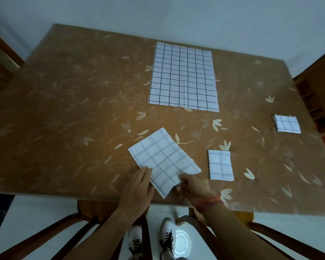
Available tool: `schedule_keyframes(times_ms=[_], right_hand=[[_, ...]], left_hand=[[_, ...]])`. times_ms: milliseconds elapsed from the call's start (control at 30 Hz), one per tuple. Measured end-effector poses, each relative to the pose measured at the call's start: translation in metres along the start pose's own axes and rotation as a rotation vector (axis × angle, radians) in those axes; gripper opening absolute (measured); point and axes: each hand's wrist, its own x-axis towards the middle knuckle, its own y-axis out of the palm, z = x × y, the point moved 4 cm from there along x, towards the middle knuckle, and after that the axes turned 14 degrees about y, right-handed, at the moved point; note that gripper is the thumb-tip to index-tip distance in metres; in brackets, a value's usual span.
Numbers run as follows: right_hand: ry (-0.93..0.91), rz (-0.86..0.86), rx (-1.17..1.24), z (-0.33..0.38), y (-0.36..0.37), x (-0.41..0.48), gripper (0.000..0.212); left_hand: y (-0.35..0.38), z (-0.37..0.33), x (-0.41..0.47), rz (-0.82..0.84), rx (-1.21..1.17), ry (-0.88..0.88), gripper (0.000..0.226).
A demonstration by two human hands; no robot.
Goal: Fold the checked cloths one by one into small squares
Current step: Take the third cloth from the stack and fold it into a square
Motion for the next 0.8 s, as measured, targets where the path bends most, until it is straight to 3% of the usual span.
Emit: schedule_keyframes(times_ms=[133,300,400,500,633,733,800], right_hand=[[0.051,0.110,-0.004,-0.018,0.006,-0.005,0.015],[-0.020,0.286,-0.179,-0.023,0.006,-0.011,0.021],[-0.191,0.300,-0.316,-0.016,-0.001,-0.010,0.048],[-0.385,0.191,-0.517,-0.013,-0.014,-0.003,0.072],[-0.729,-0.079,-0.860,-0.002,-0.024,-0.013,0.070],[-0.858,-0.066,-1.031,-0.003,-0.025,-0.013,0.081],[-0.931,-0.077,-1.168,-0.008,-0.025,-0.005,0.075]], left_hand=[[0.001,0.008,0.002,0.017,0.026,0.055,0.067],[-0.004,0.012,0.003,-0.051,0.062,0.131,0.053],[-0.005,0.013,0.001,-0.060,0.064,0.135,0.057],[-0.004,0.020,-0.006,-0.038,0.059,0.152,0.047],[-0.004,0.028,-0.019,0.032,0.010,0.186,0.046],[-0.007,0.031,-0.027,0.048,-0.011,0.242,0.046],[-0.007,0.032,-0.032,0.046,-0.036,0.274,0.048]])
